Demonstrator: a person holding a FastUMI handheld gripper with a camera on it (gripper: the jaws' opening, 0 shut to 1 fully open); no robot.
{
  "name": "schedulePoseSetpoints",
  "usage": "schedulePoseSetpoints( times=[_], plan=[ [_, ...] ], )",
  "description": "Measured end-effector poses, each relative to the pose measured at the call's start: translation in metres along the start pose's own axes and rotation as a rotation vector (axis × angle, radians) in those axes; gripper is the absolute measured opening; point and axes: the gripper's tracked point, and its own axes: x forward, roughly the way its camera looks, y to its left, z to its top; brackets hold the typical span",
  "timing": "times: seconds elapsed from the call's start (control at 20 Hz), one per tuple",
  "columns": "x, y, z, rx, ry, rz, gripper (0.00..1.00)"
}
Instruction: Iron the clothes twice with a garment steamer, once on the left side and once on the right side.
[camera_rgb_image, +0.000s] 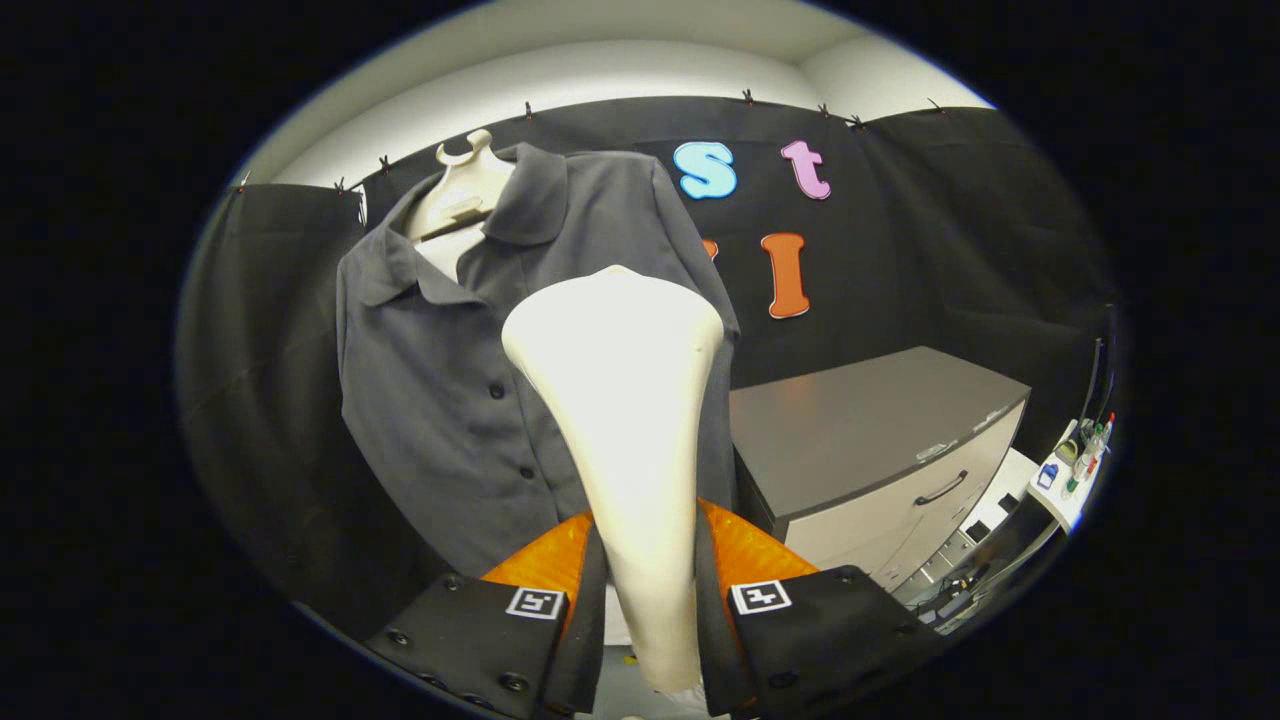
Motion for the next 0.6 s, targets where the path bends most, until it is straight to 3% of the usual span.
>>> schedulePoseSetpoints(
  times=[0.35,0.6],
  plan=[
    [0.001,0.054,0.040,-0.013,-0.117,-0.044,0.47],
    [0.004,0.109,0.051,-0.042,-0.169,-0.029,0.47]
  ],
)
